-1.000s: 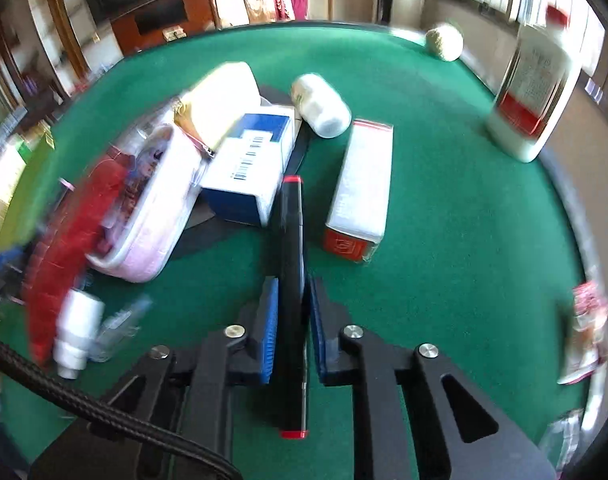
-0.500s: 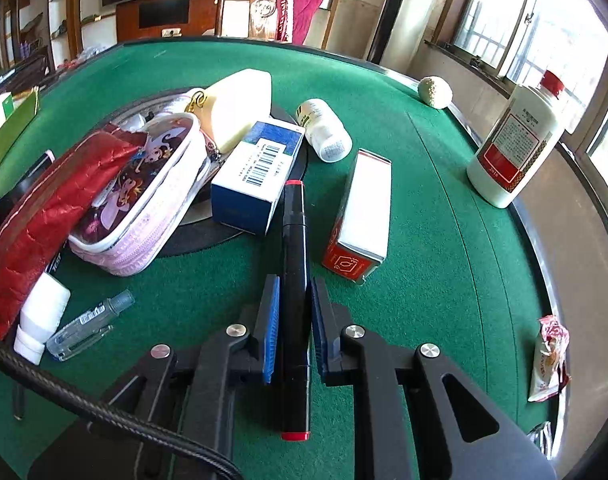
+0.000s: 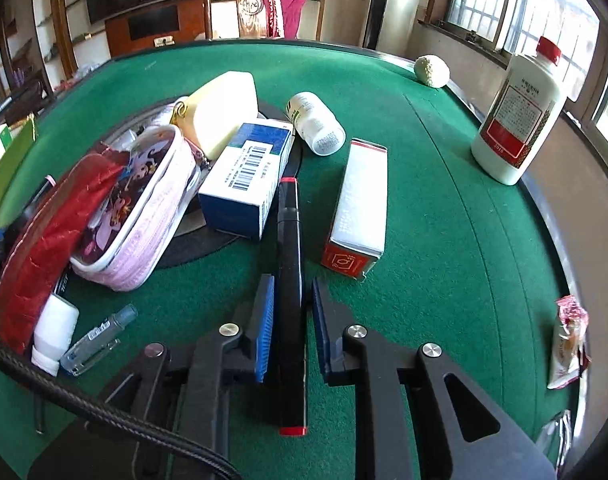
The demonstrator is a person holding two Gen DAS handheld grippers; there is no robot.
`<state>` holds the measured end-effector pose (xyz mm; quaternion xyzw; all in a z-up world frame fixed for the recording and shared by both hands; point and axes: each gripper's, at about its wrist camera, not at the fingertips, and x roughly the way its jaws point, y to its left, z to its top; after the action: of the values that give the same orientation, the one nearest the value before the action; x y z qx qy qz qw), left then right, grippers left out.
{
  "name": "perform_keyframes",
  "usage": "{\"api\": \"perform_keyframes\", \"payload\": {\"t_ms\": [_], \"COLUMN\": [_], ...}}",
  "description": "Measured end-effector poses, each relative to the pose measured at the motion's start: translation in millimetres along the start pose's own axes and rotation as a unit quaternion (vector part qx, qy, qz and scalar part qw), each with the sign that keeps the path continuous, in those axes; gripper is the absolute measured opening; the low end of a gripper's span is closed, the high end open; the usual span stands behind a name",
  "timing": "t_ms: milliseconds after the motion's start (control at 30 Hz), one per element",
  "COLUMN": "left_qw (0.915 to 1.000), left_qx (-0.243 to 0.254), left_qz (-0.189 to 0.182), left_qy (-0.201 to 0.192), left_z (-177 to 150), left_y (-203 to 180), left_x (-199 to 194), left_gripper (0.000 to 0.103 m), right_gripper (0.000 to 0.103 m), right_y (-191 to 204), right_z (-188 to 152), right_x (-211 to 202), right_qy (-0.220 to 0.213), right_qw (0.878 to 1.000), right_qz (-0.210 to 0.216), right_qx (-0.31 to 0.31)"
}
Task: Organize objects
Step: 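Lift both black markers and carry them toward the white tray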
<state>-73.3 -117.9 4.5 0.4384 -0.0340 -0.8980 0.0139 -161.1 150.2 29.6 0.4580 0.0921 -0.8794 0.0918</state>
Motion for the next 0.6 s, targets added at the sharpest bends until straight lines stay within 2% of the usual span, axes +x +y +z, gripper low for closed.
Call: {"api": "perform_keyframes", "payload": {"t_ms": [67, 100, 167, 233, 300, 367, 600], "left_qw": [0.9999, 0.9999, 0.9997, 0.9999, 0.9999, 0.9986, 0.9944], "left_qx": [0.009, 0.015, 0.021, 0.009, -0.010, -0.031, -0.051], "left_qz": [0.007, 0.007, 0.007, -0.004, -0.011, -0.037, -0.056], "left_qy": [-0.003, -0.003, -0.005, -0.006, -0.009, -0.020, -0.073], "left_z": [-1, -2, -3, -4, -3, -1, 3], "left_y": [-3, -6, -8, -3, 6, 14, 24], "left_x": [-1, -1, -4, -5, -8, -16, -48], "left_gripper": [0.017, 0.012, 0.012, 0.012, 0.012, 0.012, 0.012], "right_gripper": [0.013, 0.012, 0.012, 0.012, 0.012, 0.012, 0.012], "right_y": [-2, -2, 5, 5, 1, -2, 2], "right_z": [-1, -2, -3, -2, 1, 2, 1], "right_x": [-1, -2, -3, -11, -20, -26, -42], "right_qy": [0.003, 0.002, -0.006, -0.016, -0.038, -0.045, -0.073], "right_qw": [1.000, 1.000, 1.000, 1.000, 0.999, 0.998, 0.994], "right_qz": [0.004, 0.007, -0.006, 0.017, 0.022, 0.030, 0.078], "right_qx": [0.005, 0.004, -0.022, -0.008, 0.001, 0.012, 0.036]}}
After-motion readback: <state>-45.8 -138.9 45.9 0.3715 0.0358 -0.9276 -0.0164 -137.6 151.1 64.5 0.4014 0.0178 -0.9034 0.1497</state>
